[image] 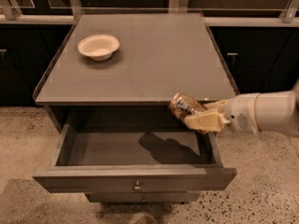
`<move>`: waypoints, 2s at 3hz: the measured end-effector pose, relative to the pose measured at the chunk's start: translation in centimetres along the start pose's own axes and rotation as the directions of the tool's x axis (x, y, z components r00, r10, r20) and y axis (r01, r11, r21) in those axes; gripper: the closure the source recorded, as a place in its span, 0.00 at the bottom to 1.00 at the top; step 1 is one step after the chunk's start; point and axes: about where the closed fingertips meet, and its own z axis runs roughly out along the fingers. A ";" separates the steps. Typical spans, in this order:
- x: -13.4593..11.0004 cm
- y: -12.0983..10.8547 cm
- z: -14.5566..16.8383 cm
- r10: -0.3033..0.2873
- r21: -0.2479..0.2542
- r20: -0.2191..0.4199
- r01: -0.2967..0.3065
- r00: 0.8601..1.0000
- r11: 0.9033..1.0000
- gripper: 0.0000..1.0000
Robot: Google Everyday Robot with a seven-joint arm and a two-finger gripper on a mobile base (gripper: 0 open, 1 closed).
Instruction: Place orange can into top drawer
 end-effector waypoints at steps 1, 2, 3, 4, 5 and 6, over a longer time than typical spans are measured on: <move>3.6 1.3 4.2 0.085 -0.060 -0.019 -0.086 0.996 0.994 1.00; 6.7 1.8 5.5 0.150 -0.061 -0.067 -0.154 0.986 0.986 1.00; 8.3 1.3 8.2 0.168 -0.078 -0.090 -0.175 0.982 0.981 1.00; 8.8 0.3 11.3 0.170 -0.083 -0.089 -0.177 0.982 0.981 1.00; 8.8 0.2 11.6 0.170 -0.084 -0.087 -0.177 0.982 0.981 0.82; 8.8 0.2 11.6 0.170 -0.084 -0.087 -0.177 0.982 0.981 0.58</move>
Offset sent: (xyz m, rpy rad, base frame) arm -0.0362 0.0252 -0.1170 0.0710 0.2599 -0.0664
